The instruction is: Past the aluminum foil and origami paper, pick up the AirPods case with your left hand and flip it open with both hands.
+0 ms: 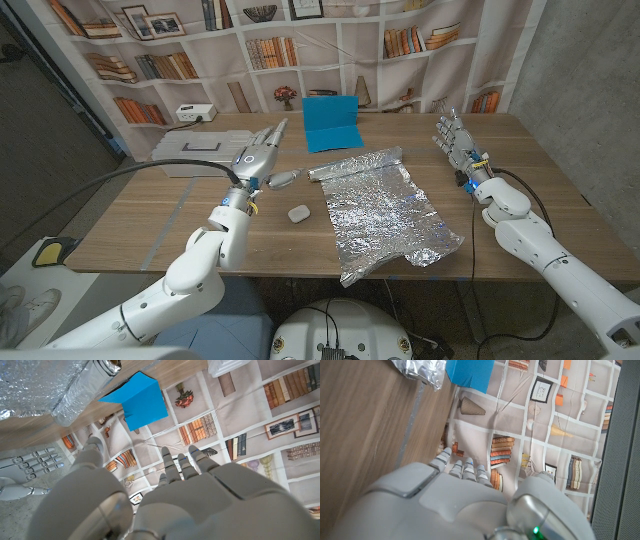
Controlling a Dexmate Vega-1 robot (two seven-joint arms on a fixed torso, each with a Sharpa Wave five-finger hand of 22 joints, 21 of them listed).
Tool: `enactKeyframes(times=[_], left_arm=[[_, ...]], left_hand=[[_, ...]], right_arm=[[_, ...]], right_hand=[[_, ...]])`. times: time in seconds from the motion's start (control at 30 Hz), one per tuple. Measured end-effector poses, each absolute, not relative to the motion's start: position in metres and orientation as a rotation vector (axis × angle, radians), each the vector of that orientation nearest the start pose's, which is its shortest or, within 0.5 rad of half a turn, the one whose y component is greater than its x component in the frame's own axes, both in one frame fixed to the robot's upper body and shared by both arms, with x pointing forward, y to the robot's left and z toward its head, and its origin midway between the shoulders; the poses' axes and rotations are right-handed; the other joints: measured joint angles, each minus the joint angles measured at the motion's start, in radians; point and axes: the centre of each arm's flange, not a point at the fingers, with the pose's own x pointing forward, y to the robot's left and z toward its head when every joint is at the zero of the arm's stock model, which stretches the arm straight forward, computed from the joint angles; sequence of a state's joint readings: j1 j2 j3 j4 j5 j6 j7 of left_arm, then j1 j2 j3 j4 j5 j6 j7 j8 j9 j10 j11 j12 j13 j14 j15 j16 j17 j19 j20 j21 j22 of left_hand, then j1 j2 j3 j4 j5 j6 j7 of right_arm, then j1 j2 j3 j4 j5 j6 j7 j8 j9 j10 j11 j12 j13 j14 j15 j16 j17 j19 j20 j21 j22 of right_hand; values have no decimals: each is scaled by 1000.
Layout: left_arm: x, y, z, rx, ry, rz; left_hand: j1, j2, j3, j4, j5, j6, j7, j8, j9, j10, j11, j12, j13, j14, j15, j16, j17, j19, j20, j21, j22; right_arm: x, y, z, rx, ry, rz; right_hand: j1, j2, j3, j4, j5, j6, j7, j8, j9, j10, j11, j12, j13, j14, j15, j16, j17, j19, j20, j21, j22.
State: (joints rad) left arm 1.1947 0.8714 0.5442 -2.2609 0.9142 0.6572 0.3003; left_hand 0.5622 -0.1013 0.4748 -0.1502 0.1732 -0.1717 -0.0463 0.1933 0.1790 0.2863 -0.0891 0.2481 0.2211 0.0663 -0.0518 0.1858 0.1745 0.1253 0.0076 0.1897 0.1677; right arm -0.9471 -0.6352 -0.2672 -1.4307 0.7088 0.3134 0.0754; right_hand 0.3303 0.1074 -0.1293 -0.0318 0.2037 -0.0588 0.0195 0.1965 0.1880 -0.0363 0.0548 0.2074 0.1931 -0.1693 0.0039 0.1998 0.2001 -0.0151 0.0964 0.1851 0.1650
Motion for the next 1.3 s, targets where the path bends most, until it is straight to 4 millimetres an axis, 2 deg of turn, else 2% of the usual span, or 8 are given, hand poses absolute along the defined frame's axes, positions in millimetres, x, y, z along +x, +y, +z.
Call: enactKeyframes(times=[0.37, 0.47, 0.67, 0.8, 0.93, 1.1, 1.3], left_arm=[[458, 205, -25, 1499, -749, 487], [457, 205, -27, 1508, -746, 487], [456, 205, -29, 1527, -734, 489], [455, 204, -30, 1537, -730, 485], [454, 203, -31, 1545, -726, 482], [453, 201, -32, 1549, -727, 486], [450, 199, -32, 1558, -721, 499]], left_hand=[[0, 0, -2, 0, 0, 0, 0, 0, 0, 1, 1, 0, 0, 5, -5, 0, -2, 3, 3, 0, 0], [0, 0, -2, 0, 0, -2, -4, 0, 0, -10, -9, -5, 0, 5, -5, 0, 0, -2, 9, 0, 0], [0, 0, -8, 0, 0, 0, -8, 0, 0, -7, -11, -5, 5, 2, -2, 0, 0, -2, 9, 0, 0], [5, 5, -8, 0, 0, 0, -8, 0, 0, 23, 17, 7, 5, 26, 3, 1, 0, -2, 9, 0, 0], [13, 5, -14, 1, 0, 0, -8, 0, 0, 58, 3, 18, 5, 36, 9, 8, 0, 0, 11, 0, 0], [-24, -25, -46, 15, 0, 0, -8, 0, 0, 112, -24, 39, 16, 53, 17, 8, 0, -3, 29, 0, 3], [-46, -23, -60, 19, 0, 0, -8, 0, 0, 179, -43, 63, 28, 57, 21, 16, 0, -2, 30, 0, 3]], right_arm=[[612, -343, -11, -2, -664, 209], [612, -342, -11, -6, -664, 213], [613, -341, -11, -18, -659, 221], [613, -341, -11, -25, -656, 224], [614, -341, -11, -27, -653, 224], [614, -342, -12, -28, -651, 224], [614, -342, -12, -30, -650, 225]], right_hand=[[4, 4, 1, -7, -4, 0, 0, 0, 0, 5, -5, 0, 0, -5, -5, 0, 0, -3, 2, 0, 0], [4, 4, 1, -7, -4, 0, 0, 0, 0, 5, -5, 0, 0, -5, -5, 0, 0, -4, 4, 0, 0], [14, 2, 4, -10, -4, 0, 0, 0, 0, 5, -5, 0, 0, -5, -5, 0, 0, -4, 4, 0, 0], [14, 2, 6, -12, -4, -3, -3, 0, 0, 5, -5, 0, 0, -5, -5, 0, 0, -4, 4, 0, 0], [14, 2, 7, -13, -4, -4, -4, 0, 0, 5, -5, 0, 0, -5, -5, 0, 0, -4, 4, 0, 0], [14, 2, 7, -12, -6, -4, -4, 0, 0, 5, -5, 0, 0, -5, -5, 0, 0, -4, 4, 0, 0], [14, 2, 7, -12, -8, -4, -4, 0, 0, 5, -5, 0, 0, -5, -5, 0, 0, -4, 4, 0, 0]])
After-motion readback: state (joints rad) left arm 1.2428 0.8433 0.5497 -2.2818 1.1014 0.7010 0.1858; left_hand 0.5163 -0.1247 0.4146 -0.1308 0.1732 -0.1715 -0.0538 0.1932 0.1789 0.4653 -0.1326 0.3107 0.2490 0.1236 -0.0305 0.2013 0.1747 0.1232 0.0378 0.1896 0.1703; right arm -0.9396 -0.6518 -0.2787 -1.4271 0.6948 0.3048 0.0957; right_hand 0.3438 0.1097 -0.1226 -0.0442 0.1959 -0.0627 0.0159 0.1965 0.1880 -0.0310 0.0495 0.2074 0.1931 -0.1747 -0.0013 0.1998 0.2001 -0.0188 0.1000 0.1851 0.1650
